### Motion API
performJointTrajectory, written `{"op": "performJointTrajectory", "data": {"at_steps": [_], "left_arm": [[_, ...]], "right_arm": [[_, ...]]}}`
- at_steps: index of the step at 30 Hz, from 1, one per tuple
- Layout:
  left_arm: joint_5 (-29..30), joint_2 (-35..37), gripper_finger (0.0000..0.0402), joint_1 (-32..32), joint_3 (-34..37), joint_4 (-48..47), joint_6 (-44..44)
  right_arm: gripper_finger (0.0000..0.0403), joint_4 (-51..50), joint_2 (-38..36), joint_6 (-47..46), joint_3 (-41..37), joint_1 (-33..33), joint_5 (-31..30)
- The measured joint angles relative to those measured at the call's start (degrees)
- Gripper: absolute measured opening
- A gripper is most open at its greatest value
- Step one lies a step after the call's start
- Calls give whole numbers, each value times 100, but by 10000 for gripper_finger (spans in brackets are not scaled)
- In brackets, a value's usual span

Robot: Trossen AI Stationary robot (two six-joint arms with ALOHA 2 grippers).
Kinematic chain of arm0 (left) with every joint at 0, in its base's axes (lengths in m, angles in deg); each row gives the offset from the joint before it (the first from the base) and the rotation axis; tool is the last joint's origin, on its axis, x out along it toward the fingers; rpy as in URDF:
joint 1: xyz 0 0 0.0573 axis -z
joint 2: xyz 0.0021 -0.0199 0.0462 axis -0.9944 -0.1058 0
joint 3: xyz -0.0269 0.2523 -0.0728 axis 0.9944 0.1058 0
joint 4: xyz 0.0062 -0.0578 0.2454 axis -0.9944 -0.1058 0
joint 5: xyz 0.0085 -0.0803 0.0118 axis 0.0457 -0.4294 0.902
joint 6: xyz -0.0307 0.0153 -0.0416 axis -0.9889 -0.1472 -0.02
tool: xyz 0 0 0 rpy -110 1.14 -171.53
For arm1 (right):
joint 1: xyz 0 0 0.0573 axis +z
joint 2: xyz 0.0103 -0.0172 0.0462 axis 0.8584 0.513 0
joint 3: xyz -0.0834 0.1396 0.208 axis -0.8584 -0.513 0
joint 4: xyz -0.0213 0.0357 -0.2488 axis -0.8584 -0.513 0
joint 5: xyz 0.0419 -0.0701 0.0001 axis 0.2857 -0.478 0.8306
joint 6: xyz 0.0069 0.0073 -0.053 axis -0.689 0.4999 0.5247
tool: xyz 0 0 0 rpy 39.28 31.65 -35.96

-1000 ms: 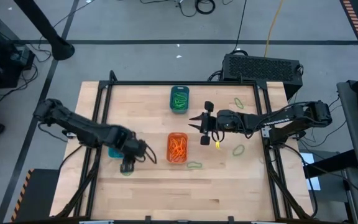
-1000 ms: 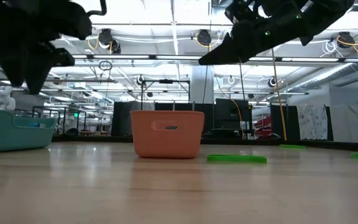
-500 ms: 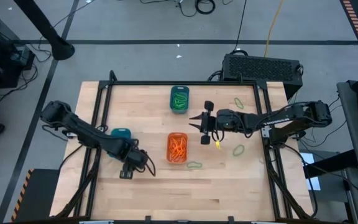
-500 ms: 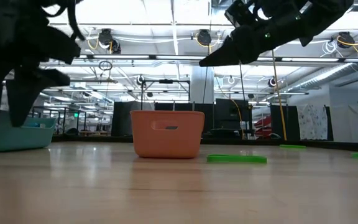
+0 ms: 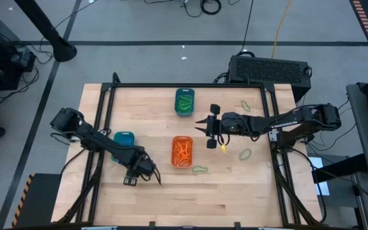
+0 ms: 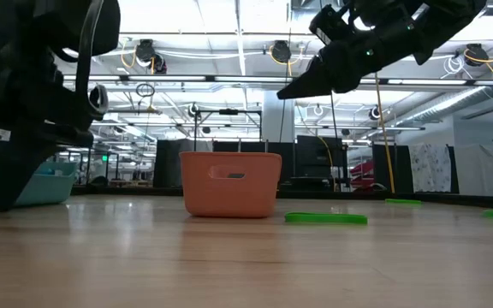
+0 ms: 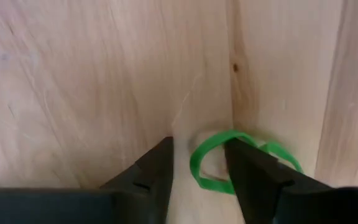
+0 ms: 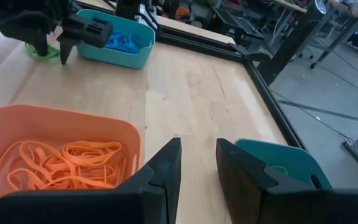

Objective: Sort rubber bands into baskets
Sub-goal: Put the green rubber band into the blue bin

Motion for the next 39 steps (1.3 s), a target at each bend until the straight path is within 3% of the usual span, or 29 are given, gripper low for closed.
{"op": "performJointTrajectory", "data": {"at_steps": [6, 8, 17, 22, 34, 39], "left_arm": [[-4, 115, 33, -40, -107, -165, 132], [-9, 176, 11, -89, -259, -441, 126], [-13, 531, 4, -113, -1379, -1891, -81], [-390, 535, 4, -113, -1770, -2721, -499], [-536, 276, 2, -80, -1681, -2236, -350], [313, 267, 2, -150, -1685, -1615, 420]], "right_arm": [[93, -82, 0, 120, 0, 2, -11], [93, -137, 0, 120, -2, 0, -14], [93, -301, 0, 120, -2, 0, -16], [93, -383, 0, 120, -2, 2, -16], [93, -425, 0, 120, -2, 0, -16], [93, -425, 0, 140, -2, 1, -16]]}}
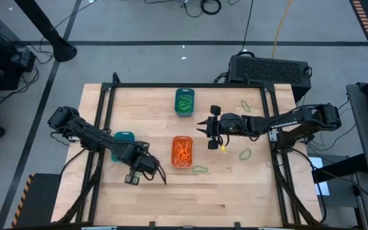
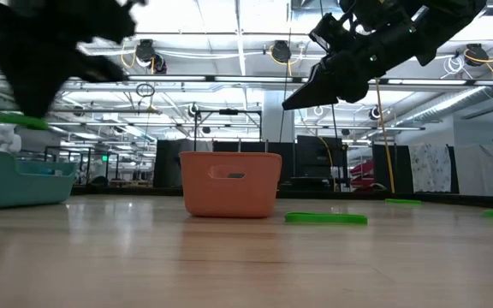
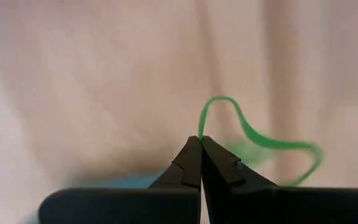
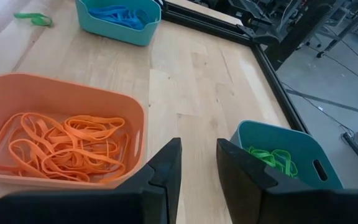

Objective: Sort rubber bands into baskets
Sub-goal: Put the green rubber band into the blue bin

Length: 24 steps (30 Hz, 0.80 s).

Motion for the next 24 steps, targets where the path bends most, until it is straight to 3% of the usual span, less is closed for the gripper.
{"op": "performJointTrajectory", "data": {"at_steps": [6, 9, 18, 24], "left_arm": [[1639, 0, 2, -633, -193, 875, 799], [1974, 0, 2, -1152, -286, 1443, 1373], [1782, 0, 2, -3087, -297, 3195, 2936], [731, -264, 2, -4346, -306, 4437, 3122]], "right_arm": [[93, 0, 0, 2, 0, 0, 0], [93, 0, 0, 15, 0, -1, 0], [93, -417, -167, 354, -6, 1, -206], [93, -1299, -773, 383, -4, 1, -885]]}}
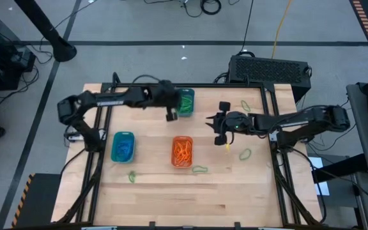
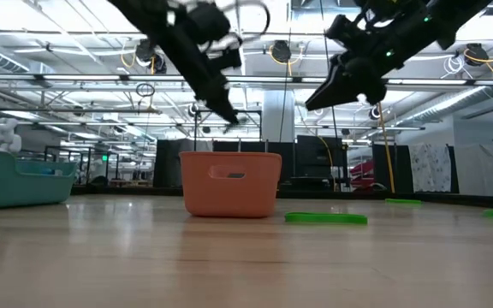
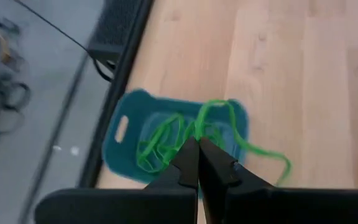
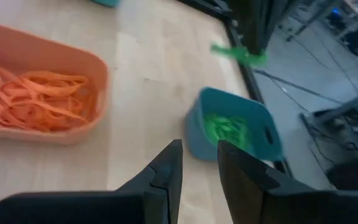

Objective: Sort rubber bands into baskets
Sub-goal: Put the green rubber band into the blue bin

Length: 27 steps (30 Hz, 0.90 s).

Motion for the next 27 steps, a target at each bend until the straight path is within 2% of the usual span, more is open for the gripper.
{"op": "performJointTrajectory", "data": {"at_steps": [4, 11, 16, 20, 27], "left_arm": [[-555, -504, 2, -452, 9, 502, -390], [-599, -1011, 1, -863, 11, 1082, -724], [-993, -1137, 1, -1024, 11, 1291, -1049], [-976, -1137, 4, -1036, 11, 1290, -1046], [-1020, -1137, 48, -995, 11, 1273, -1005]], "right_arm": [[93, -688, -523, -215, 0, 0, -79], [93, -1240, -1223, -697, 4, 0, -78], [93, -1256, -1323, -707, 4, 0, -28], [93, -1342, -1323, -707, 4, 0, -19], [93, -1363, -1323, -707, 4, 0, -17]]}}
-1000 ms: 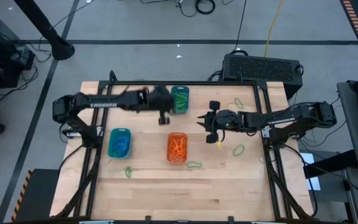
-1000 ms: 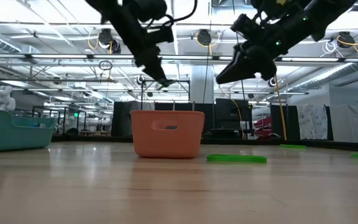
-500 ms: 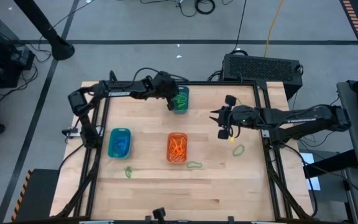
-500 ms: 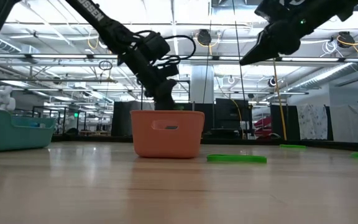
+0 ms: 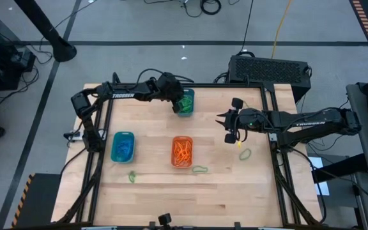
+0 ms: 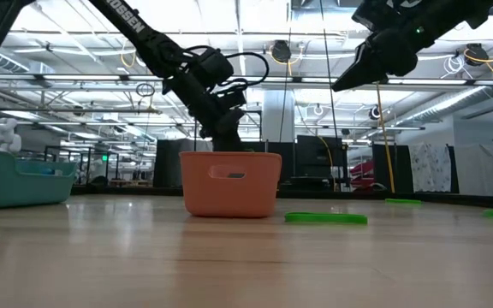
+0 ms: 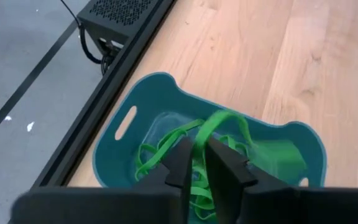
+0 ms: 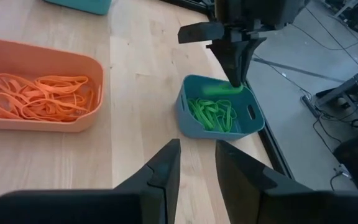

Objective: Sort rubber bands into baskets
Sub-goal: Put the green rubber band into the blue bin

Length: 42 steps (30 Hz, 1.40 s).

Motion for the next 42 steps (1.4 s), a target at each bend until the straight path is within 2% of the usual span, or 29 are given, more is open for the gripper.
{"op": "performJointTrajectory", "data": {"at_steps": [8, 15, 18, 22, 25, 28, 34, 38, 42], "left_arm": [[151, 0, 101, 27, 0, -19, -51], [125, 324, 114, 83, 0, -74, -50], [-270, 637, 114, 273, 0, -101, -48], [-1209, 975, 114, 815, 0, -166, -48], [-1337, 1067, 114, 1506, -2, -143, 127], [-973, 1061, 114, 2354, -2, -159, 431], [370, 765, 114, 3733, -7, 593, 310], [588, 397, 113, 4205, -426, 574, -51], [630, -125, 113, 4398, -1157, 76, -294]], "right_arm": [[93, 1, 0, -1, 0, 0, 2], [93, 1, 0, -44, 0, 0, 2], [93, 4, 2, -44, 0, 0, 2], [93, 4, 2, -44, 0, 0, 2], [93, 6, 2, -44, 0, 0, 2], [93, 6, 2, -77, 0, 0, 2], [93, -61, 2, -151, 2, 0, 3], [93, -77, 3, -153, 2, 1, 4], [93, -77, 5, -155, 2, 2, 4]]}}
